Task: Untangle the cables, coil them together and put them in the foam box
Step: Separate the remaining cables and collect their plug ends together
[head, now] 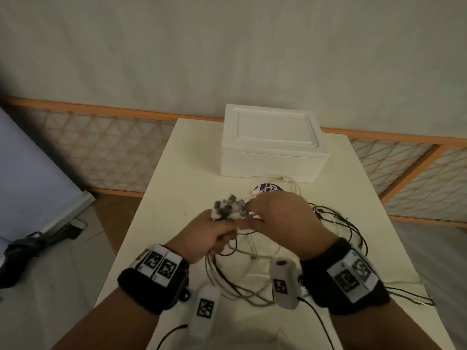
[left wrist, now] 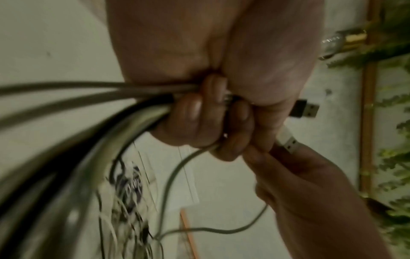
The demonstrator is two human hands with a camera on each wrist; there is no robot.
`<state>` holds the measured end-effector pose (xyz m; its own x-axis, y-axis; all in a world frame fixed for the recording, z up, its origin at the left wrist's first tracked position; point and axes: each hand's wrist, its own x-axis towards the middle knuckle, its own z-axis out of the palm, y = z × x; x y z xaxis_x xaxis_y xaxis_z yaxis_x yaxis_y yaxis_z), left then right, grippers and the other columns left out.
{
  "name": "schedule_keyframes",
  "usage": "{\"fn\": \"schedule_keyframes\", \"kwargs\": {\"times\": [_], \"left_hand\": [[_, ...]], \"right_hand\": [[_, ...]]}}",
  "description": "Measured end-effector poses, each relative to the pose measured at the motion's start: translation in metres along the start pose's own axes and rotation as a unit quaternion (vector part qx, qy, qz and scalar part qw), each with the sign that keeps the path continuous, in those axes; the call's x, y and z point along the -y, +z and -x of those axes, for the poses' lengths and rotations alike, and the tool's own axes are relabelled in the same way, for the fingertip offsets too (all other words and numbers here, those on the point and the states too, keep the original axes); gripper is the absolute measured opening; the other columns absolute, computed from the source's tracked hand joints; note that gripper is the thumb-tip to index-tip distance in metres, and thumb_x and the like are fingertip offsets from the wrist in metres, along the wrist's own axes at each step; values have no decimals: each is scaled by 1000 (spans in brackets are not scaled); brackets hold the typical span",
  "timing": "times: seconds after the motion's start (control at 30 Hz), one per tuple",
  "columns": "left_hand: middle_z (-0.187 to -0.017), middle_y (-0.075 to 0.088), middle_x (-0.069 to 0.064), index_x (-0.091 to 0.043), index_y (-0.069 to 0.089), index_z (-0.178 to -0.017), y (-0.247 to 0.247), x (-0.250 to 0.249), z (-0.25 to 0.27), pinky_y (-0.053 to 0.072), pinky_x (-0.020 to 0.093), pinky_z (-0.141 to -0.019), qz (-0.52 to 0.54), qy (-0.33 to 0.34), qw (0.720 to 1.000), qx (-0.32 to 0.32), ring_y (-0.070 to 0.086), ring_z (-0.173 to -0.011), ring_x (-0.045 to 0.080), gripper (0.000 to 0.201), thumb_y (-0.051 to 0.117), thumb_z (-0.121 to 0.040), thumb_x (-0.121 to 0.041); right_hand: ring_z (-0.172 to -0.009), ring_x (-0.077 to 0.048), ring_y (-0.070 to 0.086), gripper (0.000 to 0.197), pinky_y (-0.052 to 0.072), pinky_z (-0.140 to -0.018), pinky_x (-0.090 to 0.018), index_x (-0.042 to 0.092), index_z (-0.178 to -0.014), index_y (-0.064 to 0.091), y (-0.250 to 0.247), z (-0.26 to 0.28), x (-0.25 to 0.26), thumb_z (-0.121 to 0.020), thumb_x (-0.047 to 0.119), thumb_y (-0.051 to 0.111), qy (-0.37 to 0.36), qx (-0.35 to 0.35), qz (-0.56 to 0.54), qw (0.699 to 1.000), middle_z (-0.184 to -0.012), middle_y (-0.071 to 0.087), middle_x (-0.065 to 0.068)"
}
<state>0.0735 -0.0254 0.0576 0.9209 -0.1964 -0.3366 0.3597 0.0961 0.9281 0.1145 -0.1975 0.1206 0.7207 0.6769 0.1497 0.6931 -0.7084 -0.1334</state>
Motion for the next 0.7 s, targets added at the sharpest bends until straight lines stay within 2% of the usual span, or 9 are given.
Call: {"fn": "schedule_keyframes", "kwargs": {"times": [0.03, 0.1, 0.17, 0.23, 0.33, 0.5, 0.57, 0.63, 0.7], "left_hand": [[-53, 34, 2, -13, 65, -82, -8, 1, -3, 18, 17, -39, 44, -6, 998, -39, 23, -42, 9, 10, 60, -89, -17], [-49, 30, -3, -18, 59, -77, -37, 12, -6, 14, 16, -38, 152, -18, 978, -143, 20, -39, 8, 18, 54, -93, -12], [-47, 29, -3, -19, 44, -66, -67, 25, -2, 14, 16, -36, 211, -34, 948, -237, 19, -34, 8, 28, 56, -92, -15], [-45, 29, -3, -19, 33, -61, -88, 39, 3, 15, 16, -36, 192, -56, 940, -276, 19, -32, 9, 40, 56, -93, -19], [-45, 34, 0, -15, 36, -63, -86, 45, 5, 17, 16, -37, 87, -65, 963, -246, 20, -31, 10, 38, 52, -97, -21], [-56, 57, 11, -10, 51, -84, -74, 26, 11, 20, 18, -37, 48, -29, 981, -185, 23, -32, 11, 18, 48, -99, -20], [-74, 71, 14, -7, 56, -92, -73, 19, 15, 23, 20, -38, 17, -12, 984, -177, 23, -32, 11, 18, 48, -99, -21], [-94, 75, 12, -9, 59, -101, -69, 14, 17, 26, 22, -39, 7, 20, 982, -187, 23, -33, 11, 17, 47, -99, -22], [-91, 74, 11, -11, 60, -98, -61, 5, 18, 27, 22, -40, 26, 65, 976, -206, 23, -34, 11, 16, 47, -99, -21]], "right_hand": [[-71, -13, 61, 27, 46, -63, -27, 30, -87, 70, -8, 4, -8, -79, 55, 64, 51, 14, -35, 998, -76, 65, 7], [-70, -8, 57, 32, 48, -69, -29, 32, -87, 70, -21, 24, -36, -82, 60, 56, 144, -1, -92, 985, -75, 66, 8], [-62, -15, 58, 42, 48, -61, -31, 25, -73, 67, -31, 47, -70, -82, 63, 49, 200, -76, -98, 972, -63, 64, 5], [-54, -17, 55, 48, 43, -52, -29, 20, -62, 60, -31, 66, -96, -83, 61, 47, 237, -127, -79, 960, -53, 57, 4], [-50, -17, 49, 44, 33, -47, -25, 21, -54, 52, -14, 75, -114, -86, 52, 55, 292, -100, -1, 951, -48, 50, 4], [-60, -24, 54, 36, 47, -58, -31, 19, -62, 56, 17, 91, -141, -88, 43, 56, 402, -48, 39, 914, -57, 54, 1], [-64, -23, 56, 29, 50, -67, -36, 21, -67, 58, 25, 96, -143, -88, 40, 54, 427, -15, 74, 901, -59, 53, 4], [-74, -22, 60, 22, 48, -77, -37, 25, -80, 65, 26, 92, -136, -89, 34, 47, 424, 29, 131, 896, -71, 57, 5], [-91, -21, 61, 25, 47, -83, -35, 25, -96, 68, 23, 75, -118, -91, 32, 44, 364, 5, 76, 928, -96, 66, 3]]}}
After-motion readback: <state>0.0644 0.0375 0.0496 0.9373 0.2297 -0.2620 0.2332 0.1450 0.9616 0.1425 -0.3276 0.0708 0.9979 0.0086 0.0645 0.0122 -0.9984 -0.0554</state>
